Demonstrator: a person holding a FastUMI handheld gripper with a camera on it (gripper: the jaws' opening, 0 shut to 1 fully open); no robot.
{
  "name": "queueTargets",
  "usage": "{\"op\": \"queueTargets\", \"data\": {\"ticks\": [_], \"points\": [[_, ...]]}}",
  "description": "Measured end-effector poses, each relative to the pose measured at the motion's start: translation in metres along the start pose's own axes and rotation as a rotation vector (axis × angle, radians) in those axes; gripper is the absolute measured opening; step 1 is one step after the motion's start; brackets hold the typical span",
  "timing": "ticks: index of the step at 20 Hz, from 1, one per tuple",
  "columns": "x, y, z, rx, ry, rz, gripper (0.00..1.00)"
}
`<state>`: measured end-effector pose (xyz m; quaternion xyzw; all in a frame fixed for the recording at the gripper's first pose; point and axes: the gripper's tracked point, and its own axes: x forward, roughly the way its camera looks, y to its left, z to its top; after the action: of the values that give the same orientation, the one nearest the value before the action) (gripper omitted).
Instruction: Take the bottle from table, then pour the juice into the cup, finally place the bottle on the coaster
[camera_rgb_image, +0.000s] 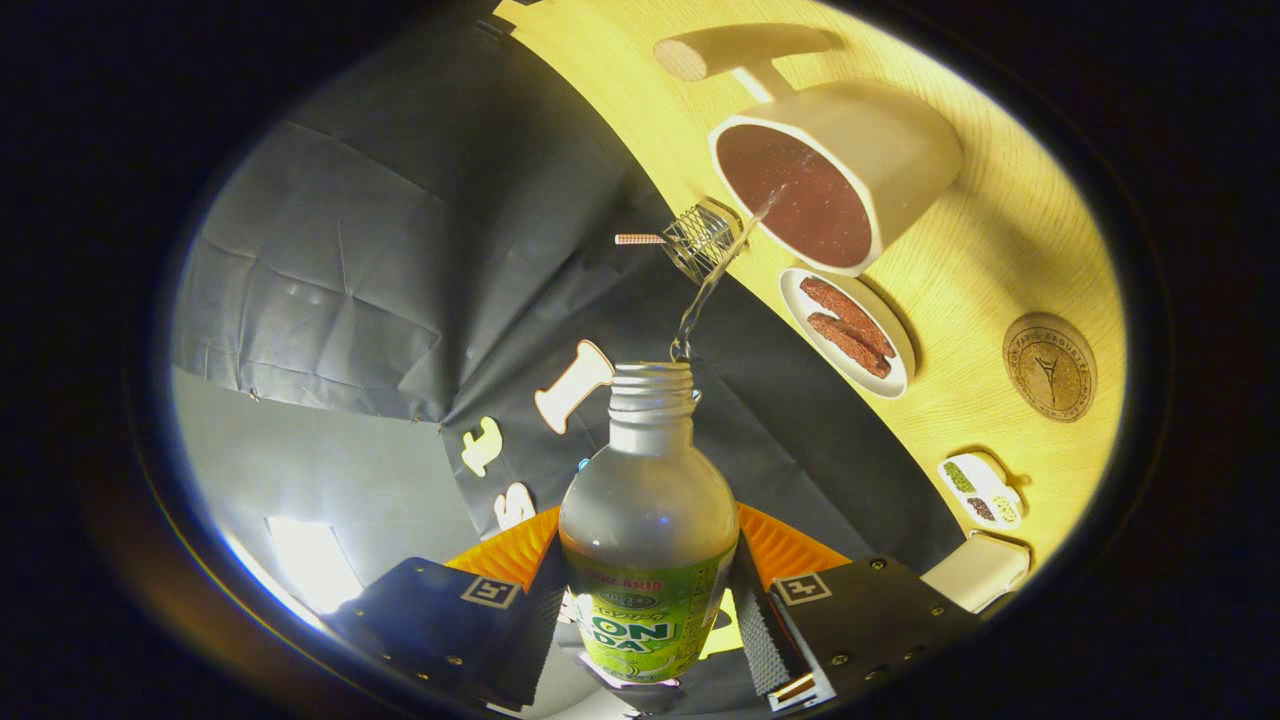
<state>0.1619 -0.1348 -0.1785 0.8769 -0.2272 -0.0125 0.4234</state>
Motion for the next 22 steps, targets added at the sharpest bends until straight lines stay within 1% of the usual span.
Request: {"op": "queueTargets", "data": {"ticks": [12, 18, 22], "points": [[-0.003, 0.004, 0.014, 0.024, -0.030, 0.003, 0.77], [-0.006, -0.005, 0.039, 0.007, -0.053, -0.006, 0.77], [-0.010, -0.013, 0.048, -0.006, -0.062, -0.015, 0.77]]}}
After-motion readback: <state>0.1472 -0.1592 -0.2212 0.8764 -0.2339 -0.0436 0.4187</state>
